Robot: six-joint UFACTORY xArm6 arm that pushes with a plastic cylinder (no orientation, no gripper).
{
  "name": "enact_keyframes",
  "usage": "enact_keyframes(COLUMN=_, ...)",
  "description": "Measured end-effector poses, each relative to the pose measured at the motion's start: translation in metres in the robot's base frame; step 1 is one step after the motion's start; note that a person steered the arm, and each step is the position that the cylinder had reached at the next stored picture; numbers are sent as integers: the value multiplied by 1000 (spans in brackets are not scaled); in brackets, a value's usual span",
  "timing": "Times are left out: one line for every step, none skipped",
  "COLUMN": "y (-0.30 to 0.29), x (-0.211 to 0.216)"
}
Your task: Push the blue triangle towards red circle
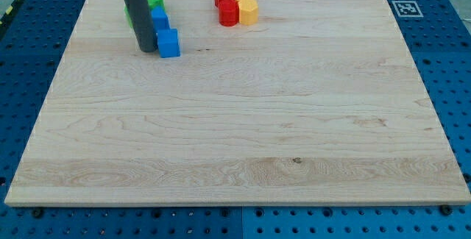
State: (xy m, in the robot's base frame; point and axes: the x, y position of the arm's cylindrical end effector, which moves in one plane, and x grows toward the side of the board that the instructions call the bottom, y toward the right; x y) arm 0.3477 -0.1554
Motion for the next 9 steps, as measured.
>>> enact_keyframes(y=-19, x=-28)
enact_keyframes(y=-18, x=-54)
enact_keyframes(y=8, x=-59)
enact_keyframes(y=34, x=-59)
enact_keyframes(y=50, x=-59)
enact_keyframes(y=41, x=-85)
enact_keyframes(y=43, x=-127)
enact_keyframes(y=68, x=-141)
enact_keyframes(y=118, x=-116)
